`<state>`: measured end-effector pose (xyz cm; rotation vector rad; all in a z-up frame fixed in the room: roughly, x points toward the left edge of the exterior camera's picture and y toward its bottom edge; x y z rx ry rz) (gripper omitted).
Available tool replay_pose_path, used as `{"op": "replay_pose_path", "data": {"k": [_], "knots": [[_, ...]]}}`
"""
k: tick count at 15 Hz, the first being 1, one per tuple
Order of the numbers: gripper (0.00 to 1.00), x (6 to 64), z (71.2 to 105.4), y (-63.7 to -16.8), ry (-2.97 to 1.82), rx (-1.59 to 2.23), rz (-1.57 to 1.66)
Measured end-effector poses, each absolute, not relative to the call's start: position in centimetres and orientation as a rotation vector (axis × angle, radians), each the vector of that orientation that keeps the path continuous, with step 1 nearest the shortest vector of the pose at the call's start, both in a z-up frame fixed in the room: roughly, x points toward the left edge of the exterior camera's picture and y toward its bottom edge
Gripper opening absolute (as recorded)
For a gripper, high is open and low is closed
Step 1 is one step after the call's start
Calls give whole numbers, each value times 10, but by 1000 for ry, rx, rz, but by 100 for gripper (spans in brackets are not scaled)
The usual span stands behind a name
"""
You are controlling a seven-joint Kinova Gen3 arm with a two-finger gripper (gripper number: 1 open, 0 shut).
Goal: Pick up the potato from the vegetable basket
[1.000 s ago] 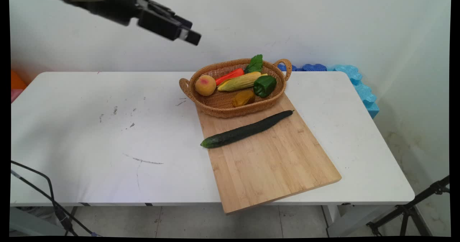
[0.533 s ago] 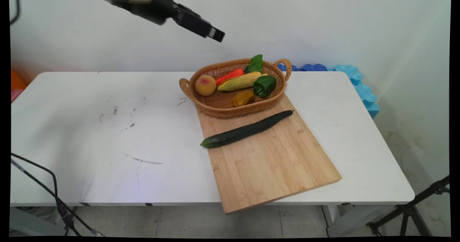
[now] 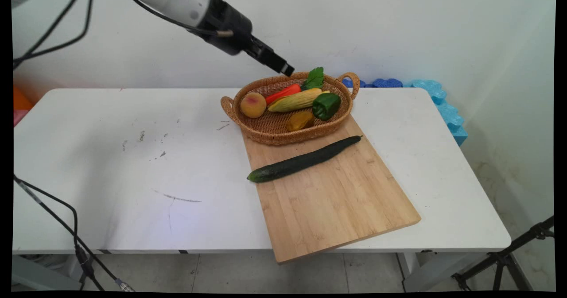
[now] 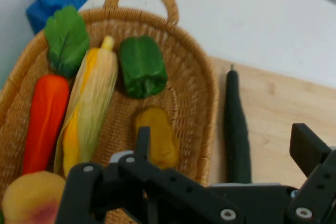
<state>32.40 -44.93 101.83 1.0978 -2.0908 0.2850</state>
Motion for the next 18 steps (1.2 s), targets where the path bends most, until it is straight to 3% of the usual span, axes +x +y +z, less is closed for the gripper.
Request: {"op": "replay_pose_path", "data": {"k": [18], "knots": [[100, 255, 902, -540, -2216, 1415, 212]]}}
